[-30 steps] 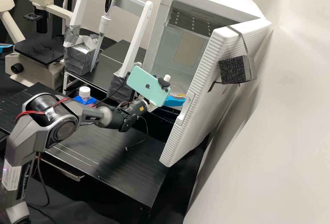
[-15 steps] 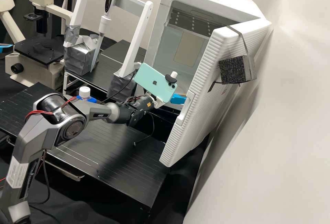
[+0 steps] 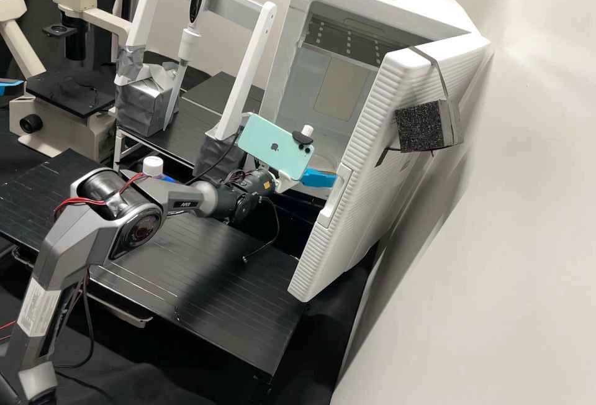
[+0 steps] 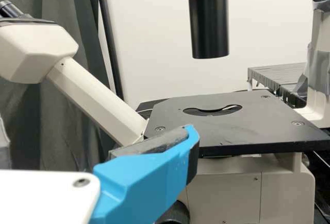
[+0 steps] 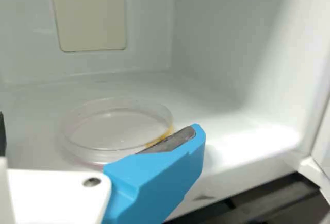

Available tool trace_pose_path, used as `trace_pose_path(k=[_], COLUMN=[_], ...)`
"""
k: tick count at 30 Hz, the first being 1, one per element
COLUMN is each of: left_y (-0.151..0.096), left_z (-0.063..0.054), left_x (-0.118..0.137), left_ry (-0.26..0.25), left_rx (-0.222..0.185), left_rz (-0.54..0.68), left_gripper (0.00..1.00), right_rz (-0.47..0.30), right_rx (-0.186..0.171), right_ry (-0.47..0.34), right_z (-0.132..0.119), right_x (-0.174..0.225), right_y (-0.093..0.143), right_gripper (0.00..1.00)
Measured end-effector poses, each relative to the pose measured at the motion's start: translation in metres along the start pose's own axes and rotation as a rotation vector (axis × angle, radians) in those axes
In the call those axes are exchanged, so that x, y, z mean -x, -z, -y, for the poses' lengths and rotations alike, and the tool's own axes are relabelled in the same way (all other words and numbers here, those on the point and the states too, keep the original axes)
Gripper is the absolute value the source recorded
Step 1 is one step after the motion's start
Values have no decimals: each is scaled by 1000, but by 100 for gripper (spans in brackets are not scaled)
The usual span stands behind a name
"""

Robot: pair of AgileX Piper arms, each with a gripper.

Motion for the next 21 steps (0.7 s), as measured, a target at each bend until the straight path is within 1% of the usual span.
trace_pose_path(k=[9,10,14,21], left_y=[0,0,0,0], left_z=[0,0,0,0], left_x=[0,0,0,0], left_ry=[0,0,0,0], left_rx=[0,0,0,0], left_rz=[0,0,0,0], left_gripper=[100,100,100,100], right_rz=[7,9,12,30], right_rx=[1,4,8,4], right_ry=[16,22,31,45], right_z=[6,8,11,12], right_x=[-10,-11,-13,-15], right_y=[-2,-2,-5,-6], right_gripper=[100,0,0,0])
